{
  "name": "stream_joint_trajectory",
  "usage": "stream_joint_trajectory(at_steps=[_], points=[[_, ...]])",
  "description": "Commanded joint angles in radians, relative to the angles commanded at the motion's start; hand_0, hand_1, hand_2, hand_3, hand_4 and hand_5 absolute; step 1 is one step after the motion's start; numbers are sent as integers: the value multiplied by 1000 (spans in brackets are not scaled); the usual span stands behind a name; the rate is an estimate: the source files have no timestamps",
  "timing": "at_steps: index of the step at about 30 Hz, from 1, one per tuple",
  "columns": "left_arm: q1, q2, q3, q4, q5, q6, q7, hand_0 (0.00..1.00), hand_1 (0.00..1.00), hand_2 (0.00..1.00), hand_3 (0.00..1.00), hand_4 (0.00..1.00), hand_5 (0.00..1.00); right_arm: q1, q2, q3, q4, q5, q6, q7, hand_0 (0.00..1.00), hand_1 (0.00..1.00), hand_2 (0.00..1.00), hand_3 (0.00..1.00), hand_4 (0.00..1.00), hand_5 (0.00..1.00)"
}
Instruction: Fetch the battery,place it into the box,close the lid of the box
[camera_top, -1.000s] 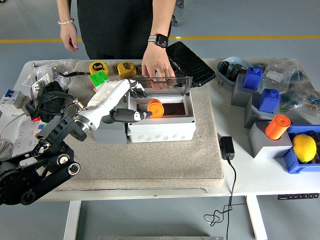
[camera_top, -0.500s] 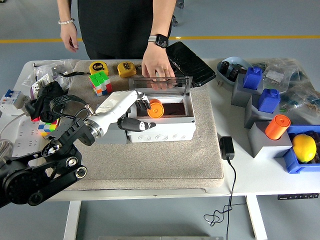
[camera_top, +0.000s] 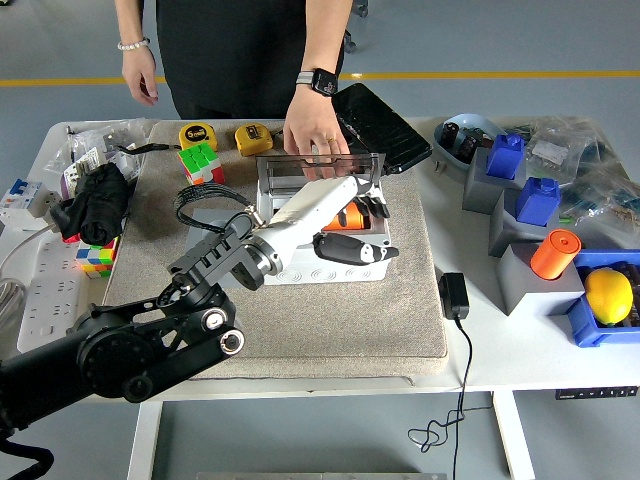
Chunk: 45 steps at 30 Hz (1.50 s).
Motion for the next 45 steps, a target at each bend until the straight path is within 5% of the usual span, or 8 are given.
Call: stream_joint_trajectory(at_steps=[5,15,16,22,33,39,40,45], points=[[-18,-16,10,11,-39,-8,-8,363,613,608,574,932,382,0,0,-2,-1,2,0,0,589,601,562,553,918,436],[-66,24,-125,-11,8,58,-28,469,646,629,597,938,400,-2,1,-7,-2,3,0,-1,590,601,562,553,917,437],[-72,27,-139,-5,16,57,-21,697,729,711,650,962,466,-1,1,-6,-1,3,0,-1,590,601,562,553,917,435],[-98,39,-193,59,59,28,35,768,771,748,715,989,543,-1,1,-5,1,3,0,-1,589,601,562,553,917,435],[-96,55,-145,139,77,-40,113,751,750,712,691,990,572,-2,2,-3,1,2,0,-1,590,601,562,552,917,436],[-72,74,-129,74,94,-107,181,707,691,666,640,983,553,-5,3,4,0,0,0,-1,590,601,562,553,916,435],[-65,79,-131,56,95,-116,192,453,566,578,579,979,559,-6,3,6,0,0,0,-1,590,601,562,552,916,435],[-49,93,-132,-2,109,-153,236,453,566,578,579,979,559,-9,3,7,-2,0,0,-1,590,601,562,552,916,435]])
